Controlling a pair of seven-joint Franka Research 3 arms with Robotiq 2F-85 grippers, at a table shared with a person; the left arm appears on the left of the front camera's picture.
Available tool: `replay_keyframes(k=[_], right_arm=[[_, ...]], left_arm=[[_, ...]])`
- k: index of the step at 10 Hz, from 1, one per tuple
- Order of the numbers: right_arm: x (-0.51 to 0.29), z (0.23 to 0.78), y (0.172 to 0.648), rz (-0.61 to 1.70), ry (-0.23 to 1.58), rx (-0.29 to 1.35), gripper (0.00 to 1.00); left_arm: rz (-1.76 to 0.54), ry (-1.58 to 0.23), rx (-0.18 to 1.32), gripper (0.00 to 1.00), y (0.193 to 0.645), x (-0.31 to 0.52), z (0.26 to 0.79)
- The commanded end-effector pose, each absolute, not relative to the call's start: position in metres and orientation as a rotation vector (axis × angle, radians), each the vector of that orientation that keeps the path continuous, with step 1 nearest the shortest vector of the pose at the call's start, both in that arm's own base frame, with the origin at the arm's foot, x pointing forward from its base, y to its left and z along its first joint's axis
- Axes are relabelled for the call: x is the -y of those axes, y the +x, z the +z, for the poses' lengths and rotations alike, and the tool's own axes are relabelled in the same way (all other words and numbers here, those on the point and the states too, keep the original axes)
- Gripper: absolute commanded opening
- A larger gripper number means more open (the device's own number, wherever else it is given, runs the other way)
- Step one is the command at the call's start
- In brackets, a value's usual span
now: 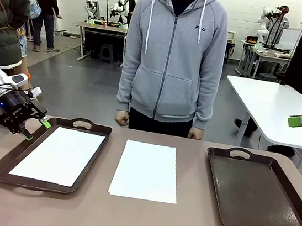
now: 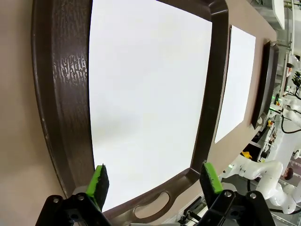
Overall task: Sort the A4 documents.
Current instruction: Receive the A4 Paper.
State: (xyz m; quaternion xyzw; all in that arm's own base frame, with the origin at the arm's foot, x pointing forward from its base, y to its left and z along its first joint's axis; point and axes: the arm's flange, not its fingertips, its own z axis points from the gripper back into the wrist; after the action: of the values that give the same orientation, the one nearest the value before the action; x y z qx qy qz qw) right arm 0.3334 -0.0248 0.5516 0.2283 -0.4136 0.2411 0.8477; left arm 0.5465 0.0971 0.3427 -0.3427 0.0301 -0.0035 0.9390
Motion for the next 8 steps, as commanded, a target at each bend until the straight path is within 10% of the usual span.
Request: replay_keyframes(k=[1,8], right_arm=[[0.024,0.549,0.335,0.513,0.497,0.869,1.0],[0.024,0.549,0.335,0.513,0.497,0.869,1.0]], left_arm=[[-0.021,-0.687,-0.062,1.0,0.547,-0.098,0.343],[-0.302,-0.503,0.195,1.0,0.485,-0.051,0.448]])
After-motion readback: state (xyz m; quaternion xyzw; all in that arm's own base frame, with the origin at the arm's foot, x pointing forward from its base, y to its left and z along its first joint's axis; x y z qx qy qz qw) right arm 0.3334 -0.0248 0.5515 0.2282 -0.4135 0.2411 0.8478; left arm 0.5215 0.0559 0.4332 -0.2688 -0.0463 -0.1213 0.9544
